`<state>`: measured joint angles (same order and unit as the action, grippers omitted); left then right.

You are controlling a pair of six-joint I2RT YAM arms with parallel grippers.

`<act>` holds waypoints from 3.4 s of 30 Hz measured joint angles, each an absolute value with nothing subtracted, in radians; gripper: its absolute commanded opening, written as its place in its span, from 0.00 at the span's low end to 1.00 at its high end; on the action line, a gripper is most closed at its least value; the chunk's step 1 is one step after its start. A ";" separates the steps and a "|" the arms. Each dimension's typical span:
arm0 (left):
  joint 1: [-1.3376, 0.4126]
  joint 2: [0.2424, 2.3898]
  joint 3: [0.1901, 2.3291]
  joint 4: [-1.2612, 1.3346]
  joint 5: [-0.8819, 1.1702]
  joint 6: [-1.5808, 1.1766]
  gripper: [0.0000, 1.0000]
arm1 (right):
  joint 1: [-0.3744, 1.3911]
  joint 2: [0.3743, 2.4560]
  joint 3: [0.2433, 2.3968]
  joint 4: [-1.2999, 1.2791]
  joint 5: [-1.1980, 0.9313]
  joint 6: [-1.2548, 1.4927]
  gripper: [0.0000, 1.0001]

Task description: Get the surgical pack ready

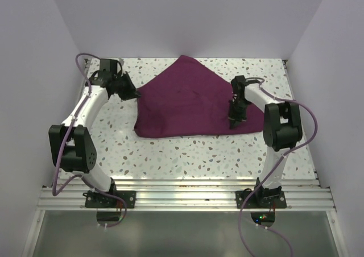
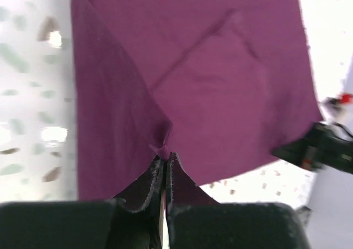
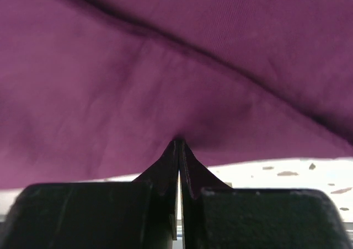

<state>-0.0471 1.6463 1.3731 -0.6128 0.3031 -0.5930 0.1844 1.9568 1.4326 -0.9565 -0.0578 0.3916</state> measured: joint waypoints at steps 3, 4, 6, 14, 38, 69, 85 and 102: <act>-0.097 1.645 1.411 -0.606 0.345 -0.646 0.00 | 0.184 2.019 1.426 -0.937 -0.044 0.391 0.00; -0.112 1.648 1.422 -0.607 0.353 -0.660 0.00 | 0.183 2.029 1.433 -0.949 -0.052 0.391 0.00; -0.143 1.660 1.447 -0.601 0.369 -0.680 0.00 | 0.183 2.029 1.433 -0.947 -0.051 0.391 0.00; -0.331 1.819 1.571 -0.568 0.424 -0.743 0.00 | 0.183 2.029 1.432 -0.946 -0.056 0.393 0.00; -0.522 2.185 1.885 -0.563 0.443 -0.776 0.00 | 0.175 2.035 1.433 -0.947 -0.081 0.399 0.00; -0.567 2.278 1.956 -0.563 0.461 -0.802 0.00 | 0.173 2.062 1.466 -0.978 -0.100 0.398 0.00; -0.572 2.342 1.979 -0.557 0.474 -0.818 0.35 | 0.173 2.070 1.477 -0.987 -0.106 0.398 0.00; -0.527 2.087 1.767 -0.593 0.410 -0.645 0.47 | 0.179 2.090 1.611 -0.996 -0.133 0.399 0.13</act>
<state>-0.5270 2.0869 1.7668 -0.5926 0.4103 -0.6445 0.1787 2.0895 1.6112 -0.9958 -0.1329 0.3988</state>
